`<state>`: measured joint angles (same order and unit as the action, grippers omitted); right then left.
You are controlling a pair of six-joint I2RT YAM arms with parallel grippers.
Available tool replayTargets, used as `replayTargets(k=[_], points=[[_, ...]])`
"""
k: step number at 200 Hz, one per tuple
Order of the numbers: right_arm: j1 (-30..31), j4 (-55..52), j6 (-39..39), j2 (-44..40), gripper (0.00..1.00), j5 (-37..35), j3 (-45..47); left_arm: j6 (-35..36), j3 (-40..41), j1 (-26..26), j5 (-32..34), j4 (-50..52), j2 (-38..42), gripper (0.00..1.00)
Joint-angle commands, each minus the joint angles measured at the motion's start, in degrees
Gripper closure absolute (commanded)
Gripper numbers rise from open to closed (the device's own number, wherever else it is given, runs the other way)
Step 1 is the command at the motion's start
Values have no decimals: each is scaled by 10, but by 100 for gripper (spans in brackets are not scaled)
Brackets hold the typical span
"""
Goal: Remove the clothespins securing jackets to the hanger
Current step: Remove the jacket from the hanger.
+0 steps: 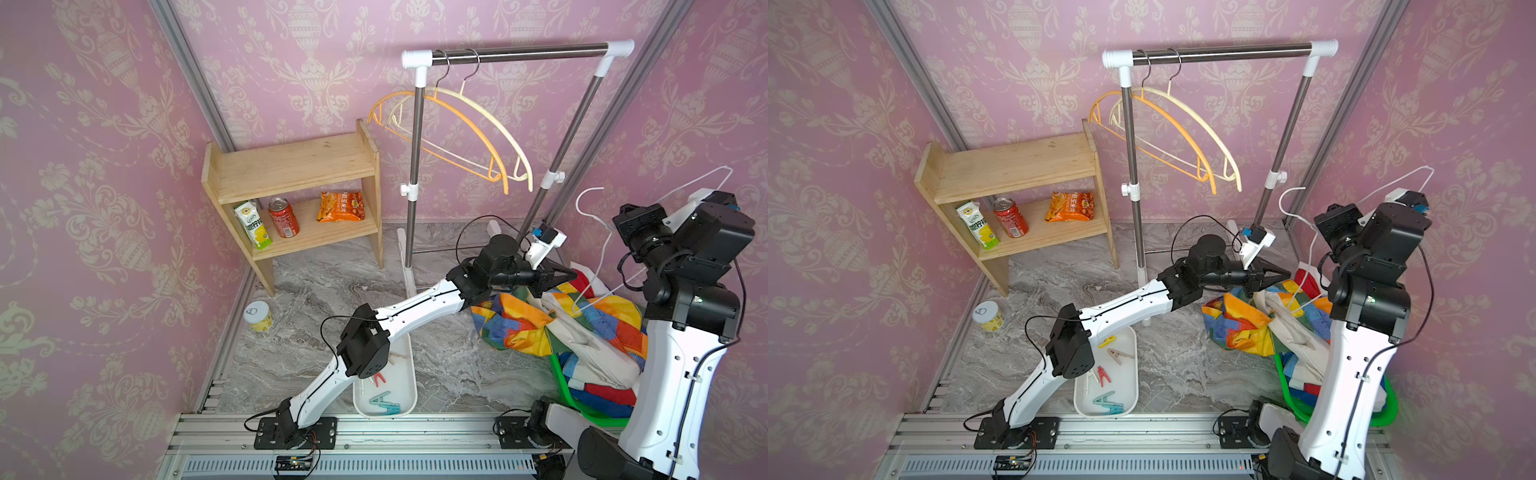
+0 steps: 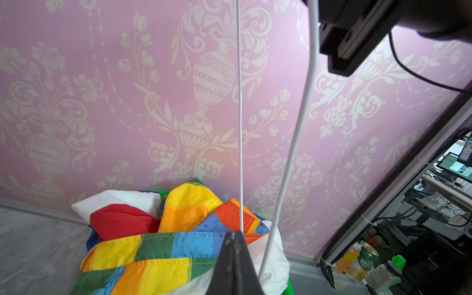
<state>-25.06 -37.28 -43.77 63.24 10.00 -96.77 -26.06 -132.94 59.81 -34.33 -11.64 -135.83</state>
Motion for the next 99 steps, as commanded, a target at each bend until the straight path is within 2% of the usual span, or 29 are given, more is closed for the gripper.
replayTargets(k=[1,32,60,65,77,99], points=[[-3,-24,36,-8,100,-8,-46,-6,7,-1,-2,-18,26,100],[-3,-42,48,-9,100,17,-85,-4,10,-4,1,-7,46,100],[-3,-13,10,8,100,53,-107,57,34,-7,19,63,99,76],[-3,-6,-2,15,100,68,-111,70,57,-8,28,70,117,74],[-3,13,-39,31,100,105,-115,96,128,-9,61,61,165,61],[-3,71,-112,44,100,159,-89,103,249,-20,97,8,252,52]])
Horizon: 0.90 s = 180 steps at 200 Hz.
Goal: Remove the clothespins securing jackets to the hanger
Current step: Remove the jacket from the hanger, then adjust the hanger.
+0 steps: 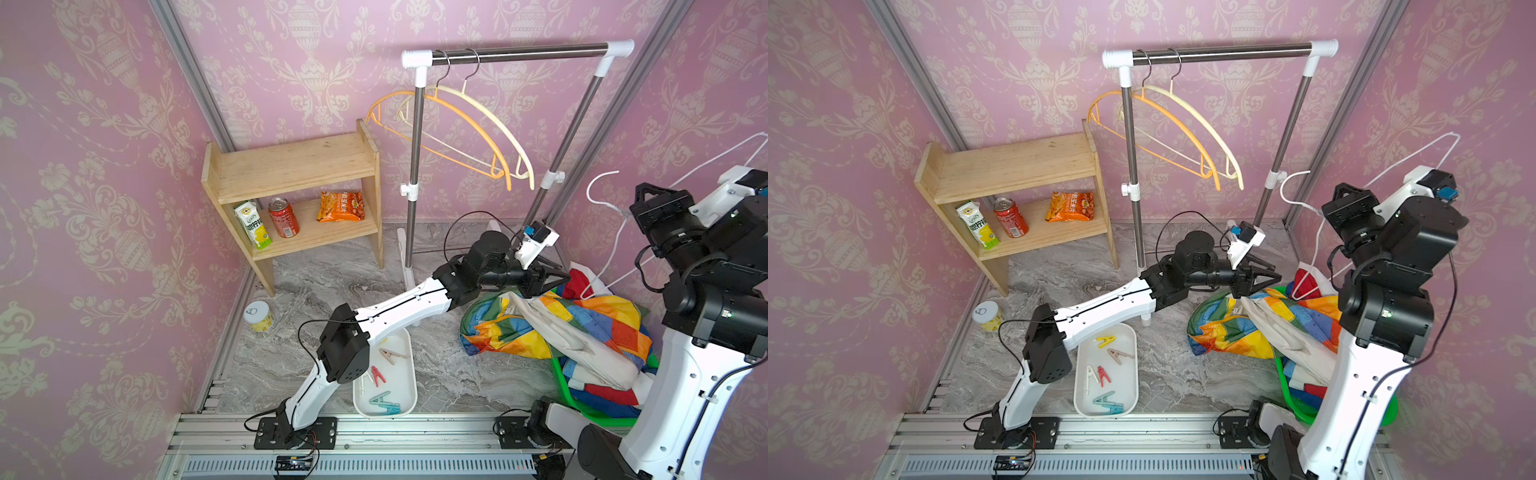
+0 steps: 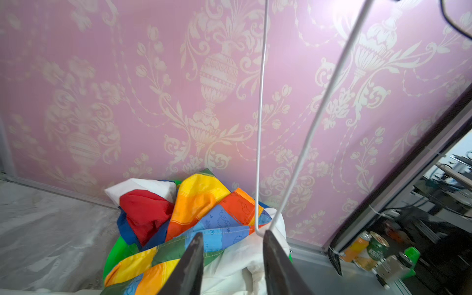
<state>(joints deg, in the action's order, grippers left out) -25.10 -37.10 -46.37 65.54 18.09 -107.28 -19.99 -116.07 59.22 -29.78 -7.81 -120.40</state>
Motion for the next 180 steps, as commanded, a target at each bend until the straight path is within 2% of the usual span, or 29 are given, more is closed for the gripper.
replayTargets(k=[1,10,25,34,63,97,135,162,168,180], points=[[-3,73,-91,21,100,80,18,42,82,-14,51,-30,99,52],[0,104,-116,21,100,93,35,44,86,-18,44,-15,113,51],[6,144,-150,21,100,101,58,49,75,-17,17,10,121,36],[14,151,-161,26,100,102,61,46,65,-17,3,19,119,31],[45,174,-186,38,100,105,54,70,43,-14,18,58,96,29],[65,153,-190,51,100,113,21,111,2,-9,43,122,62,30],[67,139,-197,49,100,108,19,137,9,-7,91,125,58,28],[66,136,-212,49,100,109,26,135,-5,-7,86,125,46,36],[66,136,-213,46,100,108,30,133,-9,-7,83,125,43,41],[66,139,-216,42,100,104,38,129,-14,-8,82,123,38,57]])
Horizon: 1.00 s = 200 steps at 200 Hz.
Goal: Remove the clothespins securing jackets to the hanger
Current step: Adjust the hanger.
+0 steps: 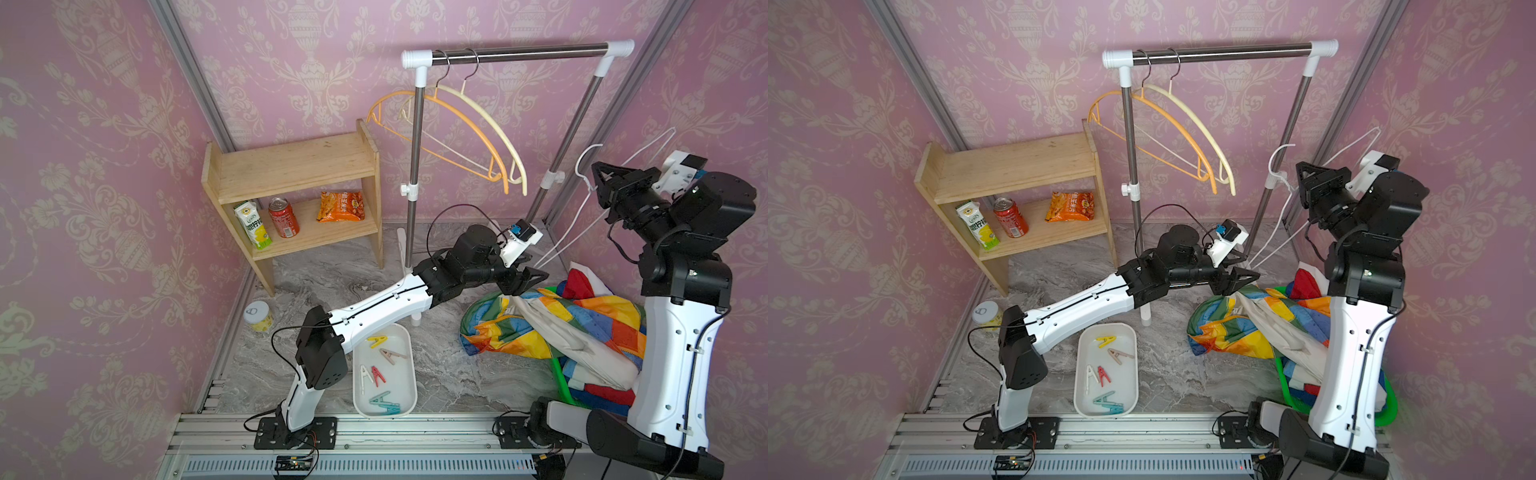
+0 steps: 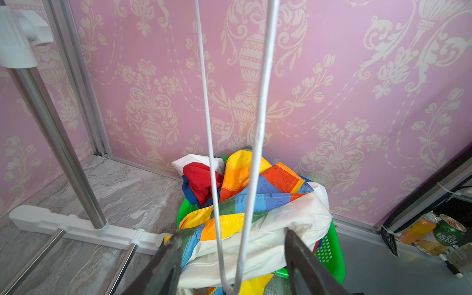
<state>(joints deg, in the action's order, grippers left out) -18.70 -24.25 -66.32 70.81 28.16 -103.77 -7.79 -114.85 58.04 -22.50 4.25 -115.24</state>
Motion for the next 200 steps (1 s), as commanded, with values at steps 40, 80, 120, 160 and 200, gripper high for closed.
replayTargets(k=[40,80,120,160,200], points=[[2,12,-24,-10,100,2,4,8,-31,5,7,14,-16,91],[2,5,-16,-12,85,-2,0,17,-20,5,18,22,-3,100],[2,-101,99,-30,14,-18,-47,48,-5,5,79,32,25,100],[2,-356,281,-74,0,-92,-92,110,-26,3,151,83,50,100],[2,-367,263,-197,0,-91,73,147,-67,-9,213,123,47,100]])
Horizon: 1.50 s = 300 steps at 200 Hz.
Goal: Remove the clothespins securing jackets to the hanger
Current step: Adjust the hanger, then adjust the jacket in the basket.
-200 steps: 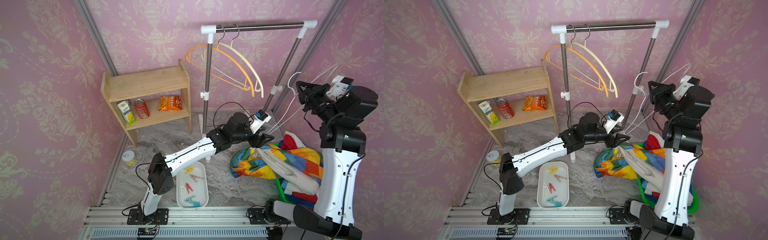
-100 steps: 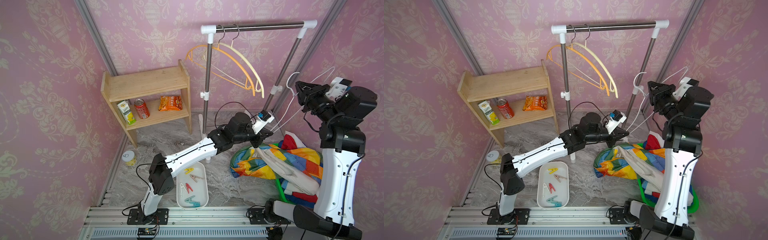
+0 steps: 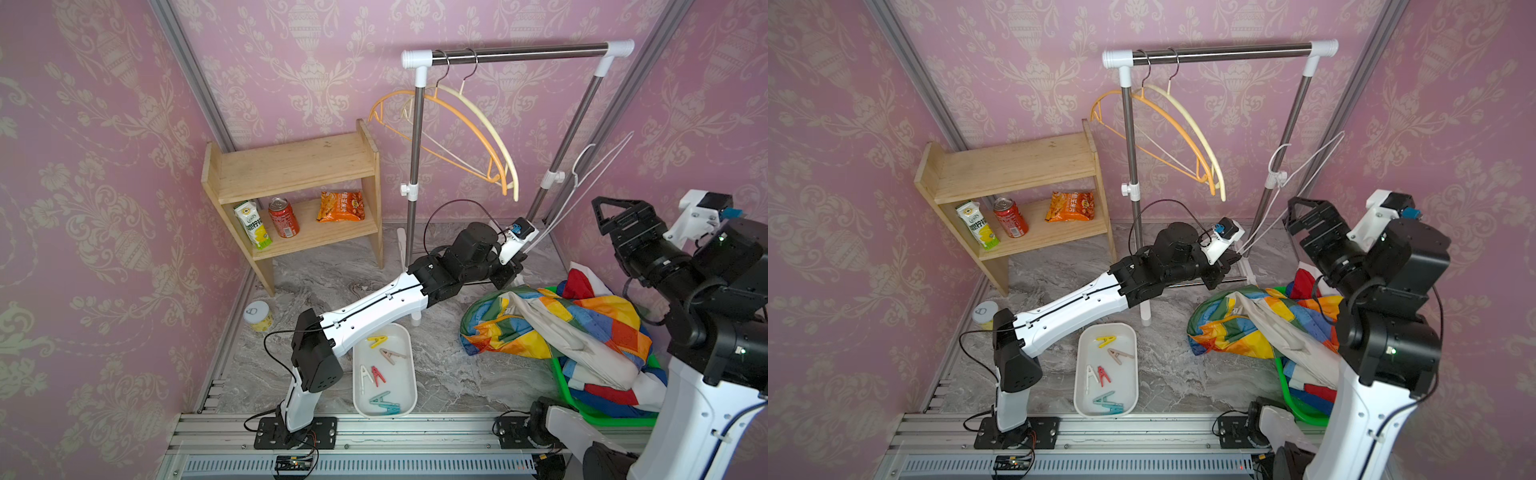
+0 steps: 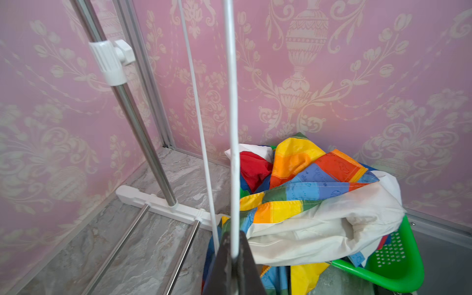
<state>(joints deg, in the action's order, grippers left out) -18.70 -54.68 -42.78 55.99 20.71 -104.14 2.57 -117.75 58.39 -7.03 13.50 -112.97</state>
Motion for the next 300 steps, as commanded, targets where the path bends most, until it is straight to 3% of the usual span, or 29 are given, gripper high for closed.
replayTargets(k=[1,50,84,114,141,170,242,300], points=[[2,-64,26,-52,0,-16,82,45,-39,-13,59,31,24,100],[7,-55,-72,-208,0,71,426,82,-84,-17,77,47,37,100],[25,-109,-112,-289,0,52,545,85,-100,-17,66,45,35,100],[49,-48,-173,-322,0,83,641,80,-137,-16,50,63,9,100],[127,-1,-174,-253,0,43,657,74,-157,-17,39,66,-8,100],[264,35,-168,-111,0,-85,626,72,-161,-16,30,63,-12,100],[281,269,-288,-29,0,-137,715,91,-89,-18,33,27,27,100],[362,254,-278,135,0,-247,636,92,-74,-26,32,16,36,100]])
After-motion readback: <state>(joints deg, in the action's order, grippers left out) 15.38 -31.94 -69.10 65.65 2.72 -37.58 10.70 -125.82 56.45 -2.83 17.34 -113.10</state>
